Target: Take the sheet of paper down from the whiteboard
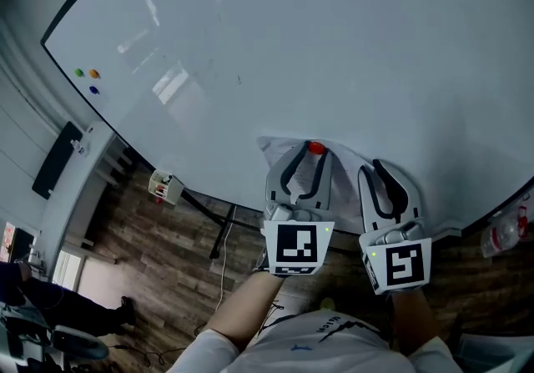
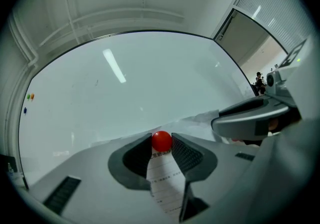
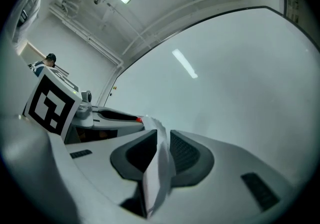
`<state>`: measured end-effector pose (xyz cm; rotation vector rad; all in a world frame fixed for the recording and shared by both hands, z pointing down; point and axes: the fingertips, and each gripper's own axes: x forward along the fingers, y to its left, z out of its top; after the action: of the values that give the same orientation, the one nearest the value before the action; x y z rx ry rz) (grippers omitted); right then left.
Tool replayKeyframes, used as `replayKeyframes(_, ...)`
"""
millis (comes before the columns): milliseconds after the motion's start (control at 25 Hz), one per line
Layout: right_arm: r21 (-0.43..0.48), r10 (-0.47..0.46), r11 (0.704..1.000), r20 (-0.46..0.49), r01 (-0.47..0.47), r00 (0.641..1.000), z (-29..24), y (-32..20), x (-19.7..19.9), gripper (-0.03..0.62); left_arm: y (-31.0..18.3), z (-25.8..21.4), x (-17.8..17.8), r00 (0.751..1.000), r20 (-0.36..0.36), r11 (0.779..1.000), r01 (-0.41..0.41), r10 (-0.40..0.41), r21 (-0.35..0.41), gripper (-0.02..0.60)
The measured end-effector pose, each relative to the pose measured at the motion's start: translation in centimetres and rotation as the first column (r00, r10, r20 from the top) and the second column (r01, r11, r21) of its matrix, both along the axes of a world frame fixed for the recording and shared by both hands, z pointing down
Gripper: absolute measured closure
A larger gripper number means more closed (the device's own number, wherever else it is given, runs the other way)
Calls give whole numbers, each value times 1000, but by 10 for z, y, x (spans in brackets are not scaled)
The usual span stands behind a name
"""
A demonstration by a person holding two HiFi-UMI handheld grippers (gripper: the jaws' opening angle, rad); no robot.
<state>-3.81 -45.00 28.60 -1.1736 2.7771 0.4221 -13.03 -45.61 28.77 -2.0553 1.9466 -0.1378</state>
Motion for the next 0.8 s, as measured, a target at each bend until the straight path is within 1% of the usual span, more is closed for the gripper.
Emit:
replayKeyframes(160,-7,13,1000,-13,-13,1000,1,-3,-4,521,0,-3,-2,1000,6,1000,-12,12,7,448)
replayKeyframes(320,-15,22,1000,-10,-23,1000,1,-4,-2,570,0,-2,-3,1000,-3,1000,-23,23,3,448)
replayKeyframes(560,-75,6,997,24,-5,1000,2,-6,2,578,6,-6,-3,999,-14,999,-42,42,11,448)
replayKeyframes(800,-133,-5,991,53,12,999,9,1,5,579,22,3,-8,997,-52,998,-60,60,-13,448)
